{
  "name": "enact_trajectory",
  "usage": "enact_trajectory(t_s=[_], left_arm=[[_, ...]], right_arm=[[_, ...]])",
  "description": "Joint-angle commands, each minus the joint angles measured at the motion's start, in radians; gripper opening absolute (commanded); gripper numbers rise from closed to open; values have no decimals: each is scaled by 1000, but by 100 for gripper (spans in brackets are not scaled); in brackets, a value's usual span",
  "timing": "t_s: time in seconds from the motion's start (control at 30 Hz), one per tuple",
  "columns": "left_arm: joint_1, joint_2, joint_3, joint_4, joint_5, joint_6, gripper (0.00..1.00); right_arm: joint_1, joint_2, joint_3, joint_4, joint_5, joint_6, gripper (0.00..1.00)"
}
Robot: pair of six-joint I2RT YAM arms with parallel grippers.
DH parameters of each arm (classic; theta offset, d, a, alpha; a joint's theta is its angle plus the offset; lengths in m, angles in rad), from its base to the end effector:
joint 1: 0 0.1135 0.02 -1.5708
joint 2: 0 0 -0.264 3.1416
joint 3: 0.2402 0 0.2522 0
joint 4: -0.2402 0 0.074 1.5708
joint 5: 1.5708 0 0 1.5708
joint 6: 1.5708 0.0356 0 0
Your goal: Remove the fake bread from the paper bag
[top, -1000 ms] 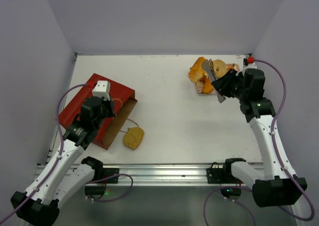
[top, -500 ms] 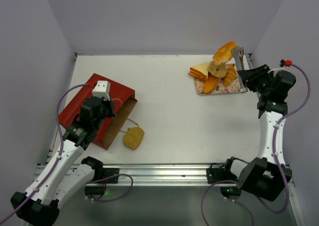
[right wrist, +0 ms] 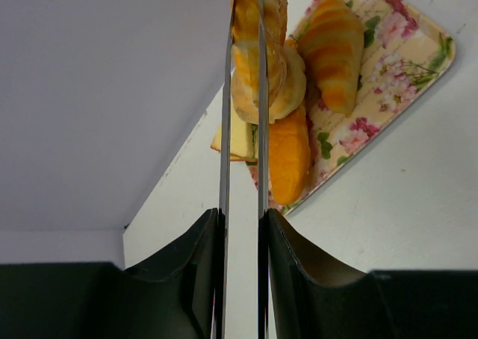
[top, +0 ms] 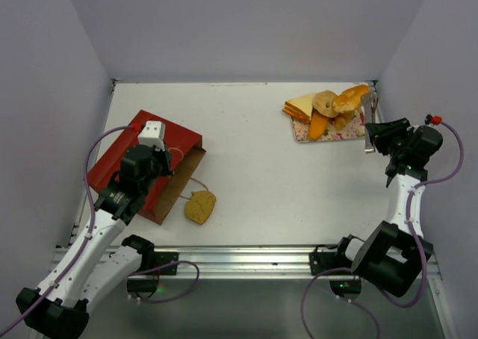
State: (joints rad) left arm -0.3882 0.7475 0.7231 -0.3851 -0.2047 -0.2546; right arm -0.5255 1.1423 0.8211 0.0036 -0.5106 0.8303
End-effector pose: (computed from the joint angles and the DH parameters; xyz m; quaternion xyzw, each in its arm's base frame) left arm 0.1625 -0.0586 0.3036 -0.0004 0.8336 -0.0913 0.5447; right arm 0.2349 -0.1161 0.3004 0.3762 0.7033 0.2883 0.5298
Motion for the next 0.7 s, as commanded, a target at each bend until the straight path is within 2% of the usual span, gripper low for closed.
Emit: enact_trajectory(t_s=[0.0,0.3,0.67], left_arm=[[6,-5,1,20,4,-9,0],[6,-5,-1,20,7,-9,0],[8,-7,-1,20,8,-9,0]], right_arm=[[-8,17,-28,85,17,-17,23],[-13,1,-128,12,78,-103,29],[-14,22,-200,-28,99,-126,35]])
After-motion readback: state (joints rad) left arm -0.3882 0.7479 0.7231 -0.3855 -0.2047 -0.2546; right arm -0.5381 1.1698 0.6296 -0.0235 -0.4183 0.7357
